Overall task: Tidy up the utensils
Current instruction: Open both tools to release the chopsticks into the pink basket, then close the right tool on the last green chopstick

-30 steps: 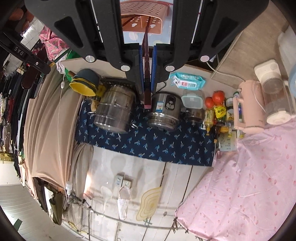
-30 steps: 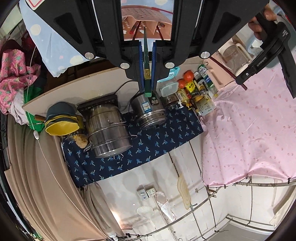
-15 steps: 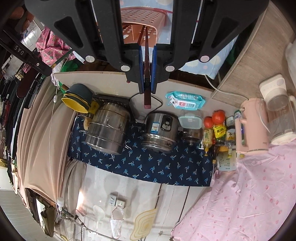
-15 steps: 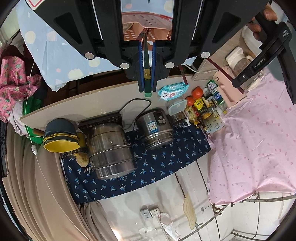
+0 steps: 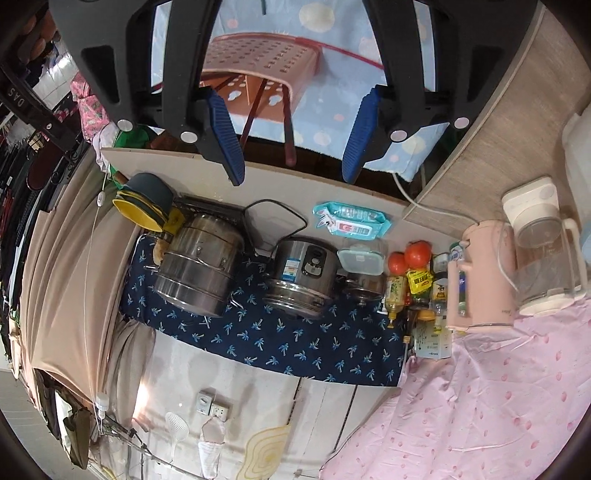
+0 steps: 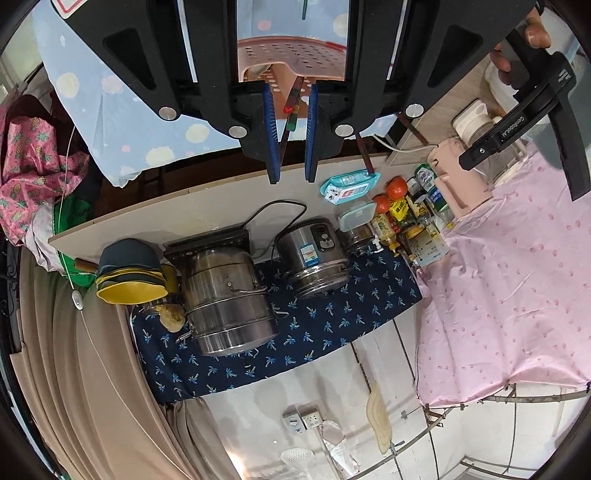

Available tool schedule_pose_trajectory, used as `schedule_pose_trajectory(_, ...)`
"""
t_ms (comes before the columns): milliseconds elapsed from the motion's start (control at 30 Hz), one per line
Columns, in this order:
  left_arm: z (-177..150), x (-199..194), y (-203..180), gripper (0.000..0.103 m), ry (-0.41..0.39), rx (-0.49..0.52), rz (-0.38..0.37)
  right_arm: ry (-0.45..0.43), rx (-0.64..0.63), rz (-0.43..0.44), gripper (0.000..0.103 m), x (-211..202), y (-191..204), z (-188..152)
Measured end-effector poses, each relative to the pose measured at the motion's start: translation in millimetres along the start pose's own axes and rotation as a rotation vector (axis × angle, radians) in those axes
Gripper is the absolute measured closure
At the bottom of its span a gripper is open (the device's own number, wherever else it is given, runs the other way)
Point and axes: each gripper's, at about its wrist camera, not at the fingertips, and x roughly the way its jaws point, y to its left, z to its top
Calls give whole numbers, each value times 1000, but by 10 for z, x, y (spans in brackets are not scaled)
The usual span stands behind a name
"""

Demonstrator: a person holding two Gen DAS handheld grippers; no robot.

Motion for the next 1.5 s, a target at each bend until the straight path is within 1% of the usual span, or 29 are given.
schedule_pose_trajectory(200,-206,-188,64,51,33,19,2,20,-56,10,87,-263,108,-236)
schedule_pose_trajectory(300,-358,-277,59,51,59,52,13,45,-90,9,87,-382,166,-424)
schedule_pose_trajectory(467,-684,-455,71,51,102,89,22,110,-144,-4,87,-570,223,-838)
schedule_pose_trajectory(600,-985,-569,104,51,154,94,14,194,-148,3,87,-674,201,-1226)
schedule_pose_trajectory(700,-1239,-633,129,51,197,98,28,264,-145,0,87,-730,176,-1549)
schedule_pose_trajectory(867,-1645,-694,219,51,280,76,34,370,-142,0,87,-759,181,-2063)
schedule_pose_trajectory(1000,-1941,-727,319,51,337,71,64,452,-134,19,87,-720,217,-2429)
schedule_pose_trajectory(1100,-2113,-761,373,51,364,84,84,482,-147,28,87,-696,299,-2605)
schedule_pose_trajectory(1233,-2265,-797,442,51,390,68,87,512,-177,35,87,-649,407,-2779)
schedule_pose_trajectory(1333,-2335,-794,470,51,410,63,92,529,-184,39,87,-604,446,-2847)
schedule_pose_trajectory(1500,-2397,-788,457,51,428,52,74,548,-189,24,87,-541,444,-2923)
